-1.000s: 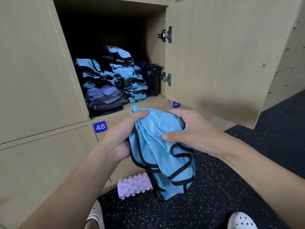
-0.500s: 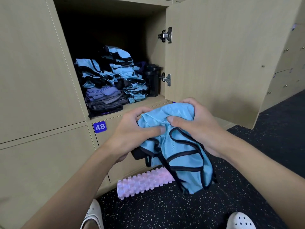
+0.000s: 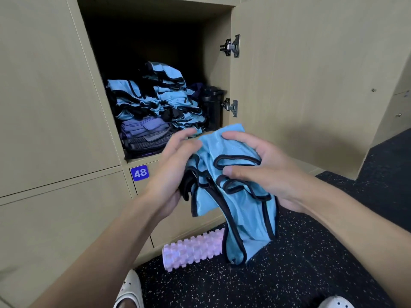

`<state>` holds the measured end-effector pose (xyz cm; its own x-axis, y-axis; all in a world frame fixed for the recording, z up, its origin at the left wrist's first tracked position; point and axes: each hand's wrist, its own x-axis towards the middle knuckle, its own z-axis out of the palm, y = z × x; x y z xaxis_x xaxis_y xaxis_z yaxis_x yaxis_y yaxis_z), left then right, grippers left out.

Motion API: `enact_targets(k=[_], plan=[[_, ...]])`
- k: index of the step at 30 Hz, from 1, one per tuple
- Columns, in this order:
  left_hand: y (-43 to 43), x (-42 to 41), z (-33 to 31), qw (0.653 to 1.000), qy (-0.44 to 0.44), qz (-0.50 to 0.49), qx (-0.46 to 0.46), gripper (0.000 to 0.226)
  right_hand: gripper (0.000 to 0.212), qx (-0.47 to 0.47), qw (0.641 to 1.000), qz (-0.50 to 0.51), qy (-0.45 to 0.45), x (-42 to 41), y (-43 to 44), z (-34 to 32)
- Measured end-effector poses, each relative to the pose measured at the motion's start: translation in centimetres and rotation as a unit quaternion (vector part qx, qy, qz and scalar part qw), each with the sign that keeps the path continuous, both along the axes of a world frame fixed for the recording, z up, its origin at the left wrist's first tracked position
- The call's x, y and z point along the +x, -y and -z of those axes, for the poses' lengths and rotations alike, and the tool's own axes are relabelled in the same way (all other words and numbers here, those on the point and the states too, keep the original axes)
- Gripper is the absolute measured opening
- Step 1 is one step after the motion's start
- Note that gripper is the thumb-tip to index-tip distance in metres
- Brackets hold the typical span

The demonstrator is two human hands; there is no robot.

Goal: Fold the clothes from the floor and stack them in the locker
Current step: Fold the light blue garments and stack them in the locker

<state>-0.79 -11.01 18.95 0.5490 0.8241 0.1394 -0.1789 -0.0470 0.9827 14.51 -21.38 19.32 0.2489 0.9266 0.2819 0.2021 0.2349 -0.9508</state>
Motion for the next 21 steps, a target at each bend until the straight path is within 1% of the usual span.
enact_targets(k=[1,2,3,4,6,8,10,11,13,15,18,19,21], plan=[[-0.3,-0.1,-0.5,0.994,-0.018,-0.022,0.101,0.032,0.062,-0.004,1.0,0.005,-0.002,0.2,-0.5,0.0],[-0.6,-0.3,-1.0,0.979,-0.05,-0.017,0.198,0.038,0.061,-0.007,1.0,0.008,-0.004,0.4,-0.9,-0.1],[-0.8,-0.5,-1.4,0.96,-0.085,0.01,0.267,0.048,0.06,-0.009,1.0,0.008,-0.006,0.5,-1.3,-0.2],[-1.0,-0.5,-1.7,0.942,-0.119,0.046,0.311,0.06,0.059,-0.01,1.0,0.004,-0.01,0.7,-1.6,-0.4],[-1.2,-0.3,-1.8,0.911,-0.169,0.101,0.362,0.082,0.052,-0.006,0.999,-0.021,-0.028,1.0,-2.2,-0.8],[-1.8,0.3,-1.6,0.902,-0.191,0.096,0.375,0.092,0.046,-0.004,0.998,-0.041,-0.053,1.3,-3.1,-1.3],[-2.6,0.8,-1.9,0.9,-0.201,0.062,0.381,0.092,0.044,-0.008,0.995,-0.048,-0.084,1.6,-4.1,-1.6],[-3.1,1.0,-2.1,0.9,-0.204,0.051,0.381,0.089,0.044,-0.014,0.994,-0.048,-0.095,1.8,-4.7,-1.7],[-4.4,1.3,-2.4,0.905,-0.199,0.043,0.374,0.074,0.047,-0.03,0.993,-0.049,-0.108,2.2,-6.0,-2.0],[-5.8,1.7,-2.5,0.914,-0.187,0.049,0.357,0.059,0.056,-0.048,0.992,-0.064,-0.097,2.8,-7.2,-2.2],[-7.7,2.1,-2.9,0.938,-0.151,0.053,0.306,0.044,0.069,-0.062,0.991,-0.109,-0.056,3.7,-9.1,-2.3],[-8.4,2.1,-3.1,0.948,-0.142,0.052,0.281,0.043,0.074,-0.064,0.991,-0.115,-0.019,4.0,-9.8,-2.3],[-9.8,2.0,-3.6,0.968,-0.127,0.054,0.21,0.04,0.086,-0.049,0.99,-0.082,0.107,4.6,-11.5,-2.2]])
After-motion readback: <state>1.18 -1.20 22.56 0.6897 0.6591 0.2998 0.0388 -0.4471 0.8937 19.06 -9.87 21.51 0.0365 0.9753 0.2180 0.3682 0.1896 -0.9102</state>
